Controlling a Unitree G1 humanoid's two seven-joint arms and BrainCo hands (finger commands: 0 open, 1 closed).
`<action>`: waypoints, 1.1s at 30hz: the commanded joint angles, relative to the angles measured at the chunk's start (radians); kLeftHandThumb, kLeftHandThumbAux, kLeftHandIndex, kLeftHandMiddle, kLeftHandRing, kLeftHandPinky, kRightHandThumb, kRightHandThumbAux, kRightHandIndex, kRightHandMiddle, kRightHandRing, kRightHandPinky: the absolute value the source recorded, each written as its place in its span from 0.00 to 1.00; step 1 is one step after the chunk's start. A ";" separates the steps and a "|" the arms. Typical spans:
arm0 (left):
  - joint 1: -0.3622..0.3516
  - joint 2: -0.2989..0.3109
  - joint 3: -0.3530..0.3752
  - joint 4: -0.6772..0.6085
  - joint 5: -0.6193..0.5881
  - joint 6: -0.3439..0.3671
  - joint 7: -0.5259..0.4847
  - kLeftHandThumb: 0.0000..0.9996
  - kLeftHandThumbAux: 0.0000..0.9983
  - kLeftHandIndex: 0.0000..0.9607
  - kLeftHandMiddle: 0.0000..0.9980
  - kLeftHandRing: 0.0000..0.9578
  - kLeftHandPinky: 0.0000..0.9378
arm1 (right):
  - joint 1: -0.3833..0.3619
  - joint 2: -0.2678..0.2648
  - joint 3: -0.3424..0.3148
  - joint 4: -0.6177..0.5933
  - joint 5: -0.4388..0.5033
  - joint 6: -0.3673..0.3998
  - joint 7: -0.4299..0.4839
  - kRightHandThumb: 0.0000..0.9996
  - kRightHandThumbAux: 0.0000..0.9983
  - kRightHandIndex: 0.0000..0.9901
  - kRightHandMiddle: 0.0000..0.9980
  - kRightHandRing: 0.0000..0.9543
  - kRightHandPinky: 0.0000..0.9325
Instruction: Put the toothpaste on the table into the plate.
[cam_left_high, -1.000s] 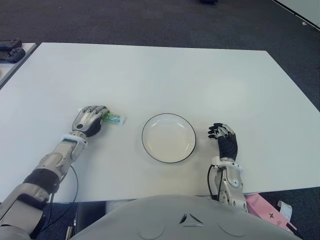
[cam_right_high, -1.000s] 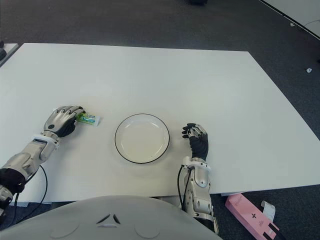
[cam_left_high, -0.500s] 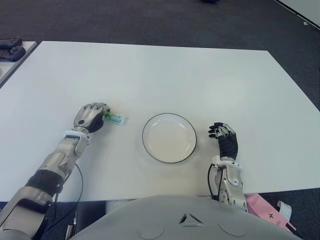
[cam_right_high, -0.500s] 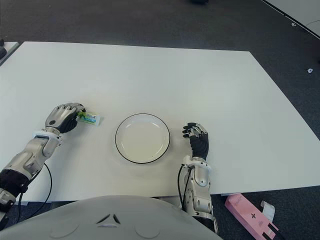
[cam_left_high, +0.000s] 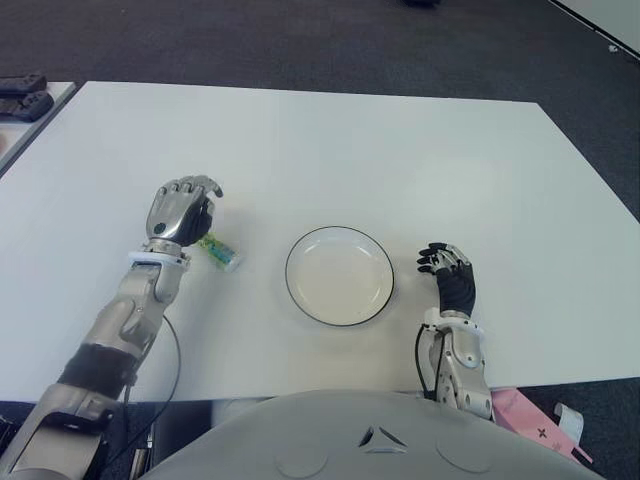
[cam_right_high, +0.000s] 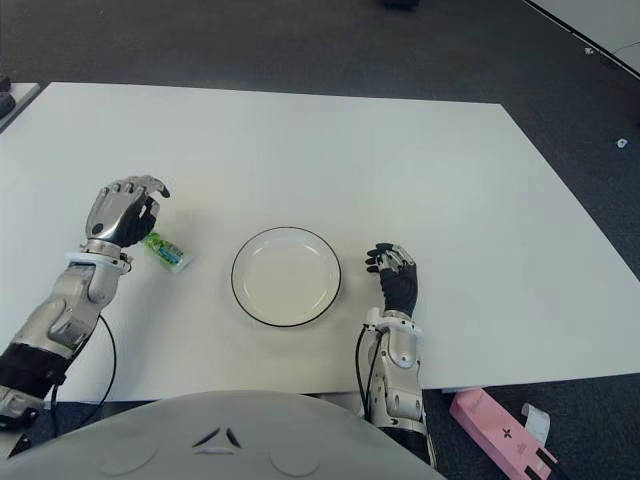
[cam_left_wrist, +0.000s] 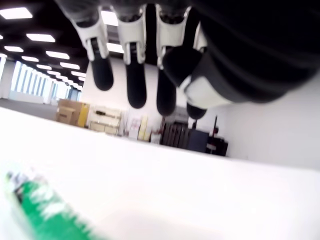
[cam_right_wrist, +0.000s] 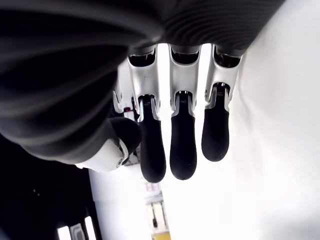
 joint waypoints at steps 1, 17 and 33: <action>0.011 -0.049 0.033 -0.076 -0.020 0.048 -0.025 0.85 0.67 0.44 0.54 0.97 0.96 | 0.007 0.038 0.001 0.061 0.002 0.049 -0.005 0.71 0.72 0.43 0.54 0.56 0.57; 0.019 -0.176 0.073 -0.245 -0.059 0.081 -0.045 0.85 0.67 0.43 0.54 0.97 0.96 | -0.010 0.036 0.007 0.074 -0.007 0.051 -0.008 0.71 0.72 0.44 0.55 0.55 0.55; 0.049 0.066 0.123 -0.227 -0.141 -0.103 -0.346 0.86 0.66 0.44 0.56 0.86 0.76 | -0.006 0.033 0.006 0.077 -0.005 0.041 0.000 0.71 0.72 0.44 0.54 0.54 0.55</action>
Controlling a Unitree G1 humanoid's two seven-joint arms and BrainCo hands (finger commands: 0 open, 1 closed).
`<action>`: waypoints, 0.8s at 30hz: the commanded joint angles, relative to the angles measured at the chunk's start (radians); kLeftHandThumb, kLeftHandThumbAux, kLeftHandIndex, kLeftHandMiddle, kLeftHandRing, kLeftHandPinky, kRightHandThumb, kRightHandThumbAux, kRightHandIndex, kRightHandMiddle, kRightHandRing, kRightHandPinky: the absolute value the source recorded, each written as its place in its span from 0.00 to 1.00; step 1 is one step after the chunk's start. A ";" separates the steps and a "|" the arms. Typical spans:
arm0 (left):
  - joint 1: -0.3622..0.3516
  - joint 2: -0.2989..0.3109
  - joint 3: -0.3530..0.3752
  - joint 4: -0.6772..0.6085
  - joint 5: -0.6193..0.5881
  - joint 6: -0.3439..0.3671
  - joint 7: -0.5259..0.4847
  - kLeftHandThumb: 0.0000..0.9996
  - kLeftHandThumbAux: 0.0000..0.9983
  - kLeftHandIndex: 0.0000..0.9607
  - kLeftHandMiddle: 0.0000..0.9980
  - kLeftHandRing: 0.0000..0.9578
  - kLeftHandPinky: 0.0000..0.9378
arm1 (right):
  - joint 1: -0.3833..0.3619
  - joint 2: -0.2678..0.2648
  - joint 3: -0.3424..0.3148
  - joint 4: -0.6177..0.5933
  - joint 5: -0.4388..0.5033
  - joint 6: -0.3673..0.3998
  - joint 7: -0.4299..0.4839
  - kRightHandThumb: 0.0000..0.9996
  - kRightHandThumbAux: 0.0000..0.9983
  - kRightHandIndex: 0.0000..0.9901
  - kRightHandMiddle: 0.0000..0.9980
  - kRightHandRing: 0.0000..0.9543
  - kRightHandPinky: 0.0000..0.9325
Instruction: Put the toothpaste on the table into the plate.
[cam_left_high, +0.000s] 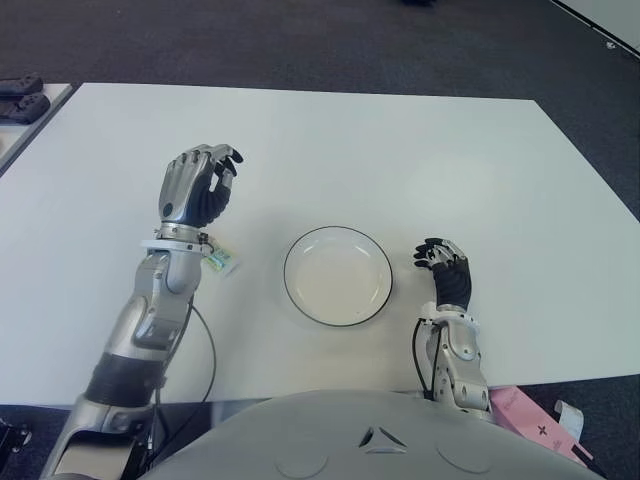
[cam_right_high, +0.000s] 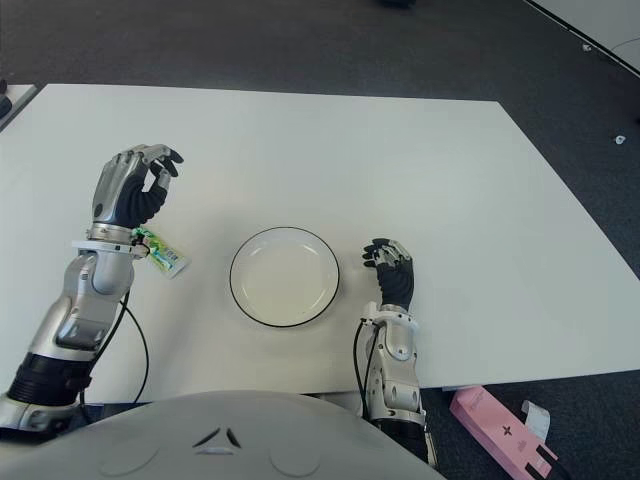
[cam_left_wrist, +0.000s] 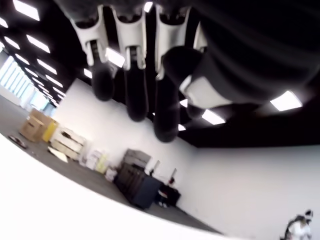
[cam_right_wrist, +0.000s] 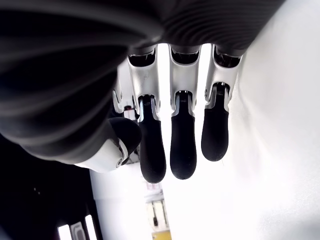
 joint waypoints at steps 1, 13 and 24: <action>-0.001 0.153 0.032 0.091 -0.034 -0.078 -0.135 0.86 0.66 0.44 0.55 0.84 0.74 | 0.026 0.036 0.000 0.050 0.004 0.041 0.000 0.71 0.72 0.44 0.54 0.54 0.55; -0.076 0.346 -0.062 0.291 0.231 -0.157 -0.108 0.77 0.39 0.21 0.28 0.28 0.23 | 0.030 0.038 -0.006 0.050 0.006 0.044 0.000 0.71 0.72 0.44 0.55 0.55 0.57; -0.208 0.427 -0.227 0.616 0.479 -0.230 0.182 0.61 0.25 0.01 0.02 0.01 0.00 | 0.036 0.039 -0.008 0.048 0.013 0.034 0.006 0.71 0.72 0.44 0.54 0.55 0.56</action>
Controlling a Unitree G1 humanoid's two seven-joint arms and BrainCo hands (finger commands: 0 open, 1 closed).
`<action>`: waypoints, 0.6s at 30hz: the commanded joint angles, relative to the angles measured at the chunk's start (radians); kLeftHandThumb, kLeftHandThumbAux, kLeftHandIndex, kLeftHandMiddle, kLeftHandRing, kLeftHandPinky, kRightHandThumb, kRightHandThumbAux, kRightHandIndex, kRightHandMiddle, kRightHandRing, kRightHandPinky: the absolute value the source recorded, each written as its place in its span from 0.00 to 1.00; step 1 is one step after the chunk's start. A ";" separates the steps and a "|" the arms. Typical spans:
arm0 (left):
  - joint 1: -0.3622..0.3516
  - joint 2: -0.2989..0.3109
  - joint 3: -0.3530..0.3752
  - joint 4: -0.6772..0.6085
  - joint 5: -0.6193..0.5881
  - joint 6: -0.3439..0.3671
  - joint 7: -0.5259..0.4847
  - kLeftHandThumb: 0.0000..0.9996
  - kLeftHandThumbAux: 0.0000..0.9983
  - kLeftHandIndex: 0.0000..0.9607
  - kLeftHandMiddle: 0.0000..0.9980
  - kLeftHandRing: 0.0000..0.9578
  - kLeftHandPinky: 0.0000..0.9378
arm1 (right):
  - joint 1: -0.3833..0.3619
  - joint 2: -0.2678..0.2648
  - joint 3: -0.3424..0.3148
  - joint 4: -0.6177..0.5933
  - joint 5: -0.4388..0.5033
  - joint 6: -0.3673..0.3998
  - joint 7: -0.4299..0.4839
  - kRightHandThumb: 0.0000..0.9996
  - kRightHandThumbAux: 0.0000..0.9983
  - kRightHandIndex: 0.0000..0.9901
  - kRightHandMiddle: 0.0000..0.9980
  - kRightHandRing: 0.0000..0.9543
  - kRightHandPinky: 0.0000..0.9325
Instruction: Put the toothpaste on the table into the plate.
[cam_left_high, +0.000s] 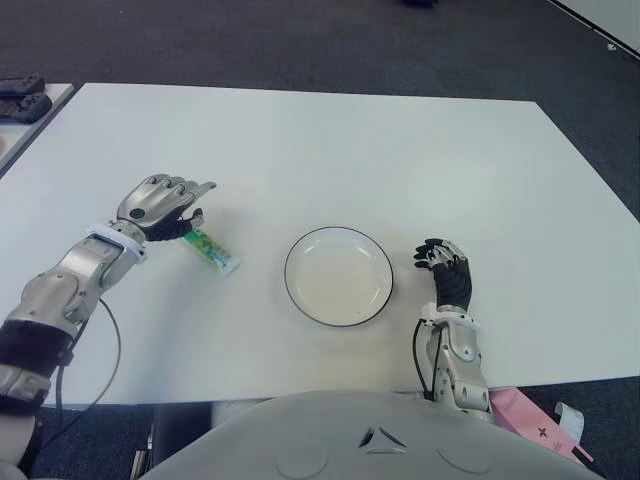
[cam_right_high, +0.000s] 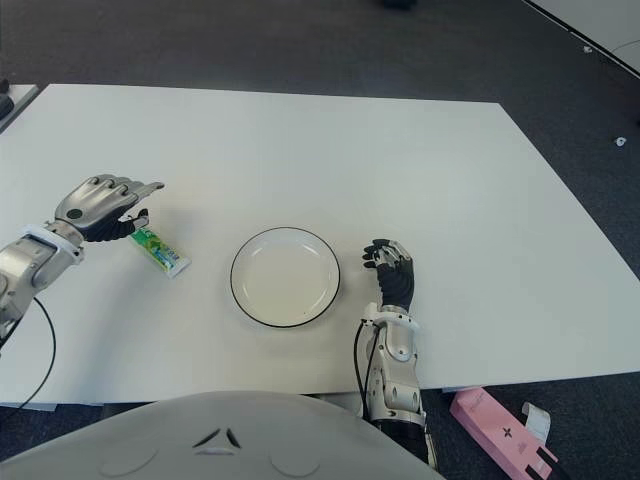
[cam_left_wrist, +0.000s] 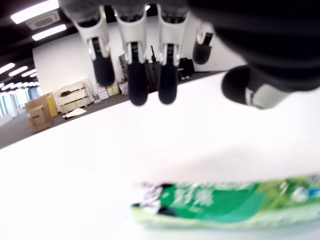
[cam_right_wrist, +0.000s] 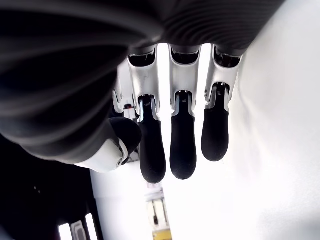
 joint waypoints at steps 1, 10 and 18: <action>-0.045 0.031 -0.070 0.100 0.077 -0.037 0.105 0.61 0.24 0.01 0.02 0.01 0.00 | 0.035 0.039 -0.002 0.043 0.011 0.039 0.001 0.71 0.72 0.44 0.54 0.55 0.56; -0.079 0.048 -0.142 0.178 0.116 -0.060 0.207 0.56 0.19 0.00 0.00 0.00 0.00 | 0.038 0.039 -0.005 0.045 0.009 0.033 0.001 0.71 0.72 0.44 0.54 0.55 0.56; -0.124 0.043 -0.209 0.251 0.147 -0.071 0.267 0.53 0.17 0.00 0.00 0.00 0.00 | 0.037 0.038 -0.005 0.050 0.004 0.033 -0.003 0.71 0.72 0.43 0.54 0.55 0.56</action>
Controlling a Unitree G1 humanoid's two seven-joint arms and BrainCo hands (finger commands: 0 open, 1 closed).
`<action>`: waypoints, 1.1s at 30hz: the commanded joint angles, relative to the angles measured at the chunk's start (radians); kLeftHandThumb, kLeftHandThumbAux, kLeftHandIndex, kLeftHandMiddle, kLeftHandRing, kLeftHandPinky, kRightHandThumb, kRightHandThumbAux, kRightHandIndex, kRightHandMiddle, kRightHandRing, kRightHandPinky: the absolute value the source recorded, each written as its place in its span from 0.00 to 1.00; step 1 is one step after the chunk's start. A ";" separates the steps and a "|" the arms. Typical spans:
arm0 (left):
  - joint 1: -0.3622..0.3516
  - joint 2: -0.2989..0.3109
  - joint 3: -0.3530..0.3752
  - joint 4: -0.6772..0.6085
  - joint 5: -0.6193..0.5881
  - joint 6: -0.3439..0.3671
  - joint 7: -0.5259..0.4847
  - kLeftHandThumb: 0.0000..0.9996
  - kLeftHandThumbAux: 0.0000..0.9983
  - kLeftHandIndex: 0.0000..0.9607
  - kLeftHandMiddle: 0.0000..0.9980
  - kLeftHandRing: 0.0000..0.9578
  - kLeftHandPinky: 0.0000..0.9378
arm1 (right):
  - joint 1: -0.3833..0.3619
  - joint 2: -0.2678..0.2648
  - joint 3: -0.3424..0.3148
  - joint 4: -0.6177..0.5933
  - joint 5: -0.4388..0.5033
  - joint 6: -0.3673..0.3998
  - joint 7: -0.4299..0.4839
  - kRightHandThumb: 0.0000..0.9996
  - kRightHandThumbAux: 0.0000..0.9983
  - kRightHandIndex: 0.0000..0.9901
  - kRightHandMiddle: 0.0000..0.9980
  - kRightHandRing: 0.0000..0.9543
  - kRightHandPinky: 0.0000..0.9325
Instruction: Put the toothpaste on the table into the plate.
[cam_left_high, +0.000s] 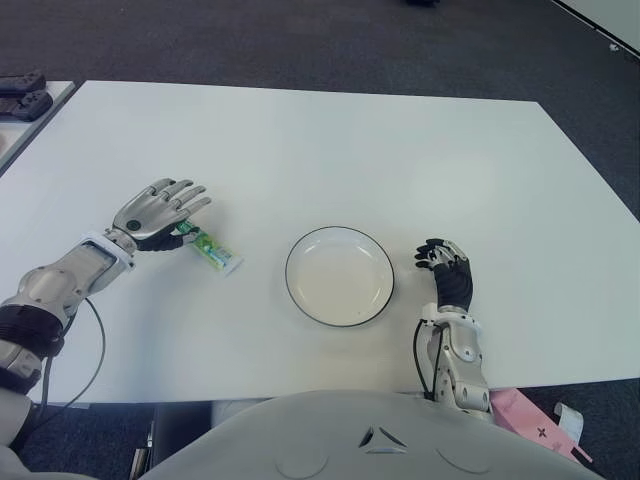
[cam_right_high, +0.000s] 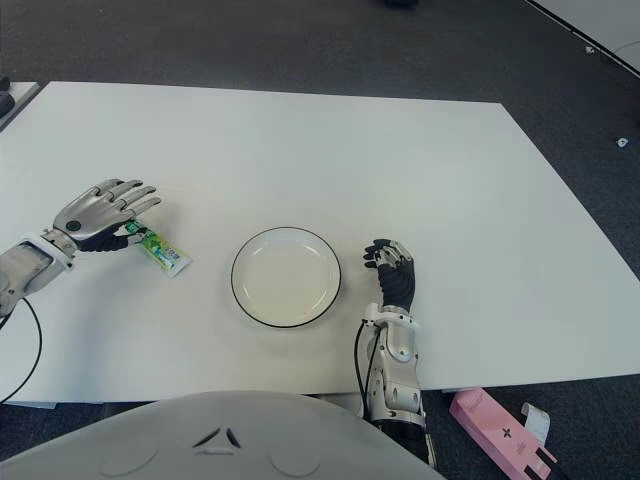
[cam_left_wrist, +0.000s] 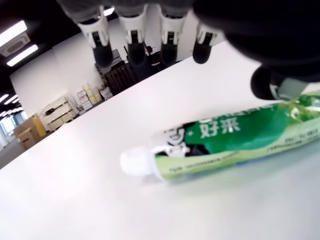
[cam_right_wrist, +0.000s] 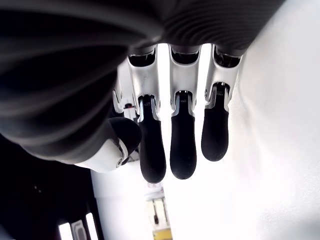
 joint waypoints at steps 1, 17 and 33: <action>-0.033 0.001 -0.046 0.047 0.026 -0.011 0.034 0.54 0.17 0.00 0.00 0.00 0.00 | 0.035 0.038 -0.003 0.044 0.003 0.048 -0.010 0.71 0.72 0.43 0.54 0.55 0.56; -0.065 0.005 -0.138 0.048 0.036 -0.034 0.002 0.53 0.15 0.00 0.00 0.00 0.00 | 0.037 0.047 -0.003 0.038 0.009 0.045 -0.020 0.71 0.72 0.43 0.54 0.56 0.57; -0.049 0.063 -0.166 -0.060 0.035 -0.081 -0.147 0.48 0.11 0.00 0.00 0.00 0.00 | 0.043 0.048 -0.004 0.040 0.022 0.039 -0.008 0.71 0.72 0.43 0.53 0.55 0.56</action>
